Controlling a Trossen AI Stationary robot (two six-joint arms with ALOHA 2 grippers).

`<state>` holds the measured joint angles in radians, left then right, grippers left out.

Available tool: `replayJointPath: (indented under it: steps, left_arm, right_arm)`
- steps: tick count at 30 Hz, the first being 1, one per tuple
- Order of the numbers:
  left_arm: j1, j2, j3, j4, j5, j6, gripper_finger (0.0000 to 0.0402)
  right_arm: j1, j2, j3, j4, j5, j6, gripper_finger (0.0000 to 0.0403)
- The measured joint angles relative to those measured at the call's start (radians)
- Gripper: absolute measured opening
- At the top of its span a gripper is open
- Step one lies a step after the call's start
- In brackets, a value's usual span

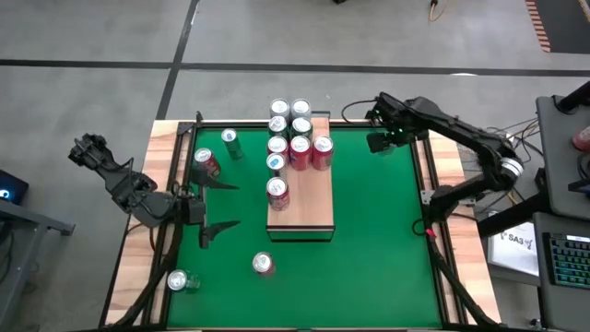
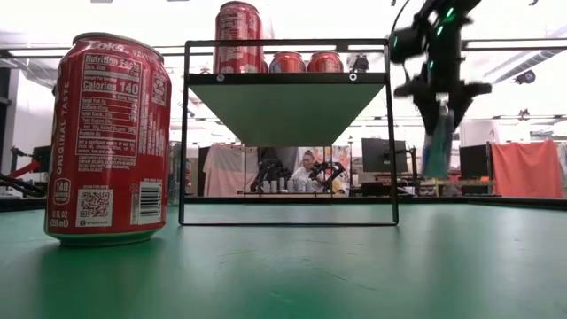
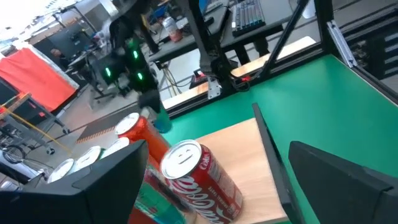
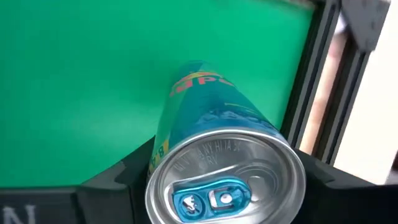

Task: Place canned beverage on shelf
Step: Put the blue can on the shelf

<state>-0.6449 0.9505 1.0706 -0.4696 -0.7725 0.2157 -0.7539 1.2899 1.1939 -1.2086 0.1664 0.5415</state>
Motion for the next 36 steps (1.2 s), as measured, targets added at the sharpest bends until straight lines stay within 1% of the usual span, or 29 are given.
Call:
replayJointPath:
  steps: [2,5,8,11,14,18,21,24,28,34,36]
  left_arm:
    - [0.000,0.011,0.000,0.003,0.037,-0.001,0.0373]
    - [0.000,0.030,0.000,0.025,0.118,-0.005,0.0373]
    - [0.000,0.049,0.000,0.048,0.128,0.009,0.0373]
    - [0.000,0.061,0.000,0.084,0.127,0.035,0.0373]
    - [0.000,0.067,0.000,0.117,0.127,0.053,0.0373]
    - [0.000,0.075,0.000,0.145,0.127,0.055,0.0373]
    - [0.000,0.082,0.000,0.150,0.127,0.055,0.0373]
    - [0.000,0.096,0.000,0.169,0.127,0.042,0.0373]
    - [0.000,0.139,0.000,0.254,0.128,0.047,0.0373]
    - [0.000,0.229,0.000,0.394,0.128,0.106,0.0373]
    - [0.000,0.262,0.000,0.438,0.129,0.116,0.0373]
  right_arm:
    - [0.058,-0.078,0.001,0.020,0.027,0.012,0.0223]
    - [0.189,-0.203,0.002,0.090,0.099,0.043,0.0223]
    - [0.357,-0.316,-0.001,0.177,0.158,0.094,0.0223]
    - [0.536,-0.372,-0.001,0.253,0.207,0.155,0.0223]
    - [0.683,-0.378,0.011,0.237,0.251,0.253,0.0223]
    - [0.808,-0.342,0.049,0.200,0.258,0.389,0.0223]
    - [0.869,-0.289,0.087,0.134,0.203,0.441,0.0223]
    - [0.940,-0.224,0.120,0.158,0.139,0.455,0.0223]
    - [1.037,-0.119,0.188,0.186,0.074,0.464,0.0223]
    - [1.163,0.046,0.348,0.193,0.071,0.494,0.0223]
    - [1.195,0.102,0.411,0.191,0.084,0.490,0.0223]
